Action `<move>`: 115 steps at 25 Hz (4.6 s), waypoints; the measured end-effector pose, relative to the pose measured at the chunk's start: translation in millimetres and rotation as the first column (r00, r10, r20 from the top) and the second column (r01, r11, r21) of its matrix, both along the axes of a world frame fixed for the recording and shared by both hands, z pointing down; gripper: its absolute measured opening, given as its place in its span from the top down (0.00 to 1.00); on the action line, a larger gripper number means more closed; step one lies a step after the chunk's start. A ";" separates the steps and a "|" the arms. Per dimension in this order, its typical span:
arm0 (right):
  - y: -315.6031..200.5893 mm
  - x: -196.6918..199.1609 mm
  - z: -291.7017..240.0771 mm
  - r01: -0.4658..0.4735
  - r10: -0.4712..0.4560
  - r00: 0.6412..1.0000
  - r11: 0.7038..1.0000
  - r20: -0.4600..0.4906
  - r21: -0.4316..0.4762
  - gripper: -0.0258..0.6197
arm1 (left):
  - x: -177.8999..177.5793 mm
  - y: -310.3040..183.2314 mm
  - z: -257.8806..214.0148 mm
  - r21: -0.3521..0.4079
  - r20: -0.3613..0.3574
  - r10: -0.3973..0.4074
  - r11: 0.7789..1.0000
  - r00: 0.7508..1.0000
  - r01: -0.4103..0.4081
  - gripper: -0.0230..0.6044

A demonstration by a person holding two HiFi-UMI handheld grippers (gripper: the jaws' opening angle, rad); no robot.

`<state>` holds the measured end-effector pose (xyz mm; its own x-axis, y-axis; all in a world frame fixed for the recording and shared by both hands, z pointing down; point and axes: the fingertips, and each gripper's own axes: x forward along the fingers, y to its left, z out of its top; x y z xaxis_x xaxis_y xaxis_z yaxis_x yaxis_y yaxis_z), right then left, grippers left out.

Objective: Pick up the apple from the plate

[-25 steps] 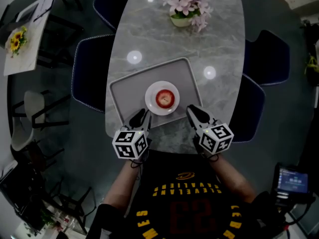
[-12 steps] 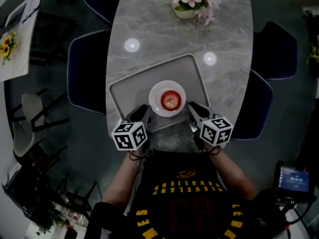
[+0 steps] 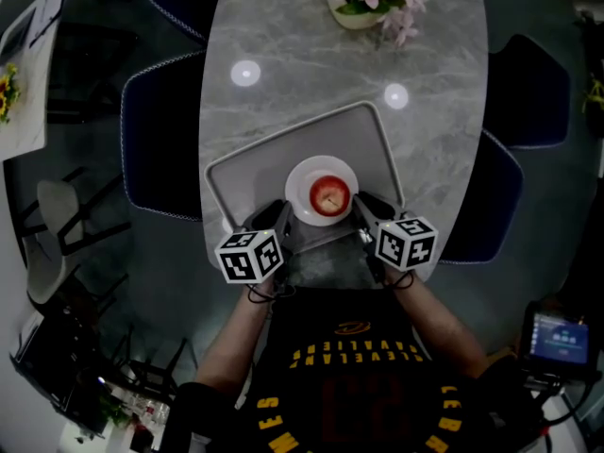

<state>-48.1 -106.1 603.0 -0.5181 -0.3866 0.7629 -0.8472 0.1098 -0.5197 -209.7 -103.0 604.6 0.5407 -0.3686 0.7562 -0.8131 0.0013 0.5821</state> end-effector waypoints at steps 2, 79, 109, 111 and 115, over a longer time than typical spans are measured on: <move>-1.2 -0.7 0.8 -0.004 0.004 1.000 1.000 0.001 -0.007 0.89 | 0.0 -0.9 0.8 -0.007 -0.007 0.002 1.000 1.000 -0.002 0.86; 50.1 51.1 -20.1 -0.213 0.227 0.964 0.971 0.140 -0.104 0.89 | 67.9 40.4 -23.2 -0.148 -0.188 -0.039 0.989 0.981 0.011 0.90; 152.0 213.1 -9.5 -0.315 0.327 0.933 0.944 0.149 -0.100 0.89 | 230.0 135.4 -14.8 -0.148 -0.182 0.069 0.984 0.981 -0.097 0.90; 157.7 219.5 -5.8 -0.325 0.339 0.929 0.939 0.146 -0.108 0.89 | 236.0 137.5 -12.5 -0.150 -0.186 0.073 0.983 0.980 -0.102 0.90; 159.6 227.3 -3.3 -0.349 0.363 0.919 0.931 0.155 -0.109 0.89 | 243.9 138.3 -9.1 -0.152 -0.198 0.080 0.982 0.977 -0.112 0.90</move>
